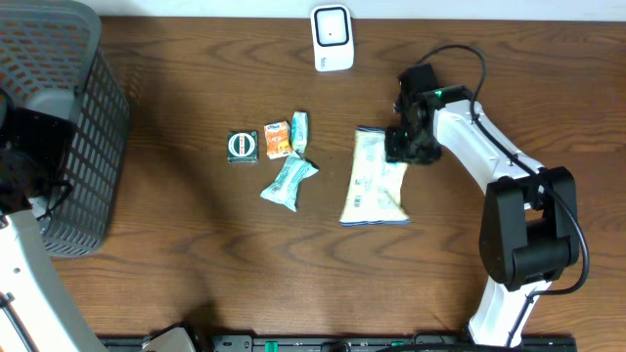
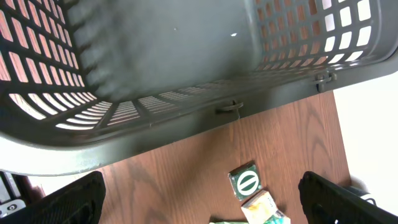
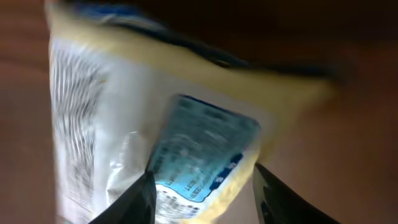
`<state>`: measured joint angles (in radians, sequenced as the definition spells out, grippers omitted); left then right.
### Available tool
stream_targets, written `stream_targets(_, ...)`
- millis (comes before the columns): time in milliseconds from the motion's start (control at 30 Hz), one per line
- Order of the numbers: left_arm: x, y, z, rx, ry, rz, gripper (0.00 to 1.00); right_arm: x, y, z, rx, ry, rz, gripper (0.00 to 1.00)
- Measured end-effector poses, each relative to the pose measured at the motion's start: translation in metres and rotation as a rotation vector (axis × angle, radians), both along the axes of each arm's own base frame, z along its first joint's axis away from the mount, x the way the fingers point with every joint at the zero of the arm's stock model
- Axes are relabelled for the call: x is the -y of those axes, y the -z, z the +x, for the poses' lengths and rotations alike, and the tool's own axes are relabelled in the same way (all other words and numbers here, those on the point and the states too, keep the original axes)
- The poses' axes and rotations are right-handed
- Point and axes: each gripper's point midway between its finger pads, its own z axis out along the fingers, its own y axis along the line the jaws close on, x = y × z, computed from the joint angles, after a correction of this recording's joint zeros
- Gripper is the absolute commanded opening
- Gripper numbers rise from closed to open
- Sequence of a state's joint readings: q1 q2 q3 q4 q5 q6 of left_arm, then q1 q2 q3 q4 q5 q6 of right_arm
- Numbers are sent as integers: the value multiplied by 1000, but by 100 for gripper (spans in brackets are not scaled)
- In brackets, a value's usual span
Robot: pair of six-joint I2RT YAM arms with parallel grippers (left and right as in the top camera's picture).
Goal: Scan the item barcode
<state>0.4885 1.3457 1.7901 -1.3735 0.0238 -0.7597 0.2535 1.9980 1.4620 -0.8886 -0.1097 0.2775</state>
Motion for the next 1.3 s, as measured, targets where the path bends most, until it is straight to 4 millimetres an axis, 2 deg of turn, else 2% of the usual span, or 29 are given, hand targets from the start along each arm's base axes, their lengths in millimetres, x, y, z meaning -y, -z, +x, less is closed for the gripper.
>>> stream_targets(200, 0, 0, 0, 0, 1, 0, 98, -15, -7, 8, 28, -42, 76, 54)
stream_targets(467, 0, 0, 0, 0, 1, 0, 98, -23, -40, 3, -17, -76, 115, 54)
stream_targets(933, 0, 0, 0, 0, 1, 0, 98, -20, -48, -10, -76, -77, 107, 51)
stream_targets(1133, 0, 0, 0, 0, 1, 0, 97, -24, -64, 2, -26, -87, 121, 33)
stream_targets(1300, 0, 0, 0, 0, 0, 0, 97, -27, -65, 9, 3, -92, 127, 29)
